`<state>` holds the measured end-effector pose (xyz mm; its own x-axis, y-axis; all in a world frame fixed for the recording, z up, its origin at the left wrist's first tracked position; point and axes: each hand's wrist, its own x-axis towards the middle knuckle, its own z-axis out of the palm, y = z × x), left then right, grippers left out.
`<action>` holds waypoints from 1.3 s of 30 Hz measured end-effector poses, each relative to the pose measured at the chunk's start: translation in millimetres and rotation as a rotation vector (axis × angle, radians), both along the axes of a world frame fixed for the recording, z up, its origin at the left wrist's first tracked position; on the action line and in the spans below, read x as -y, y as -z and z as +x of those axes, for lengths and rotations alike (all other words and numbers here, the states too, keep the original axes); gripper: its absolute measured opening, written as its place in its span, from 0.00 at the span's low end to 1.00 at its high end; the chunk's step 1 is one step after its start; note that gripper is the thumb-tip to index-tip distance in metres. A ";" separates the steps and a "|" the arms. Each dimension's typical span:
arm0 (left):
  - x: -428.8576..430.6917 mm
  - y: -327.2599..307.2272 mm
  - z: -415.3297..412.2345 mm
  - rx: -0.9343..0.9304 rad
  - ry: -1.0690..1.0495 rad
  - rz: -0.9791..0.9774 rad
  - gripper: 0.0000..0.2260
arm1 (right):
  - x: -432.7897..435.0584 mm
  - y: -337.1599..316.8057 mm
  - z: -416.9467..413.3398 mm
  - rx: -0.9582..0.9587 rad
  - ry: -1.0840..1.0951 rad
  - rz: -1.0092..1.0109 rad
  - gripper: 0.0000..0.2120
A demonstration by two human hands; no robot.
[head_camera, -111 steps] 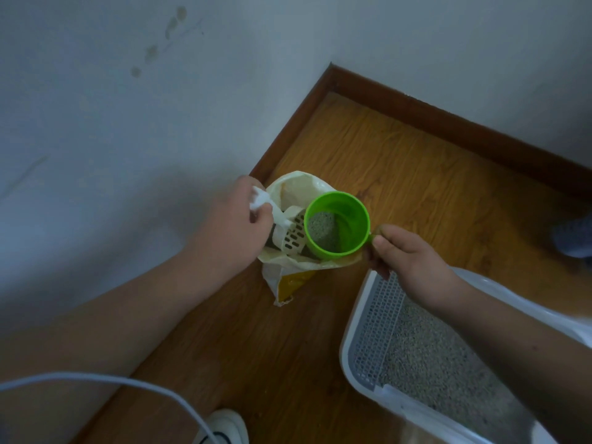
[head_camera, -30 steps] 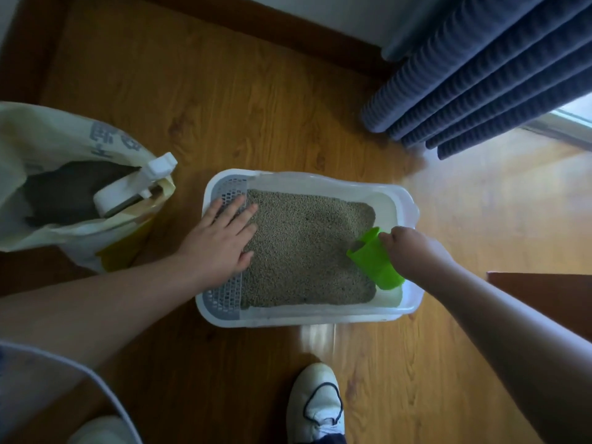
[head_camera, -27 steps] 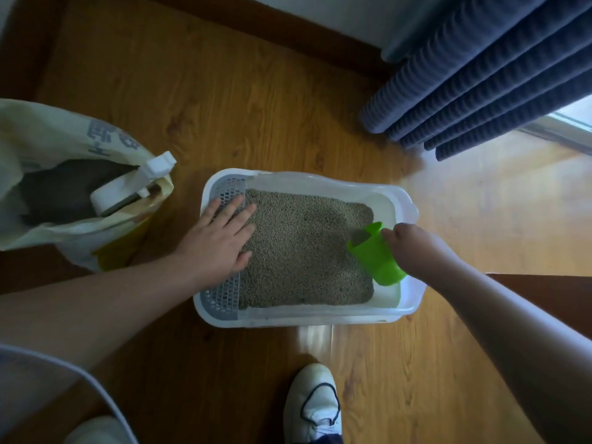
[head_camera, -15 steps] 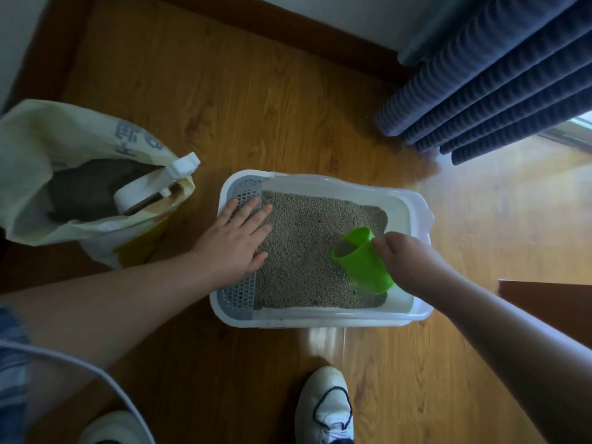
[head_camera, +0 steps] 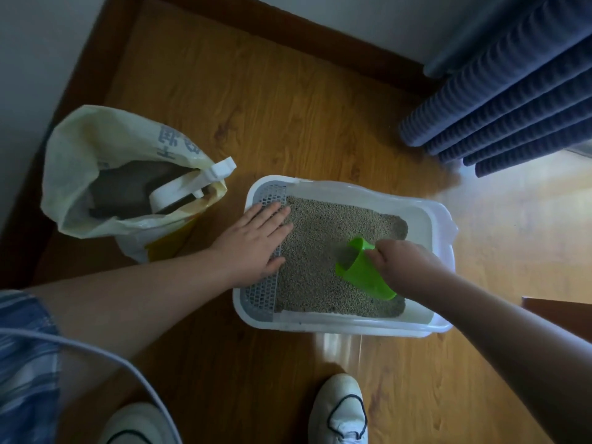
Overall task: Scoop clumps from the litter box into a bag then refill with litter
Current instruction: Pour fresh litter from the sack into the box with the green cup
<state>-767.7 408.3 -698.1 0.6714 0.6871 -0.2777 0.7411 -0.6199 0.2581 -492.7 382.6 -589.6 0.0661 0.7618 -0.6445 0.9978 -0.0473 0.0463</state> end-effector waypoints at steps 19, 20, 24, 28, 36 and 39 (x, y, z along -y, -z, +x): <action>-1.3 -2.1 -6.5 -0.045 0.038 0.001 0.34 | -24.2 1.1 2.1 0.259 -0.192 0.028 0.17; -1.2 -1.3 -6.4 -0.044 0.039 0.004 0.34 | -25.1 0.3 9.5 0.279 -0.176 -0.022 0.19; -1.6 -1.3 -6.0 -0.048 0.040 0.003 0.34 | -12.2 4.8 23.1 0.253 -0.146 -0.210 0.22; -0.7 -3.0 -6.6 -0.067 0.052 0.013 0.34 | -4.2 4.1 38.0 0.323 -0.062 -0.106 0.16; -0.2 -1.3 -6.9 -0.051 0.048 0.025 0.34 | -7.4 -2.9 24.2 0.260 0.011 -0.031 0.17; -0.3 -1.5 -6.8 -0.052 0.047 0.029 0.34 | -18.8 -3.2 13.8 0.214 0.047 0.071 0.19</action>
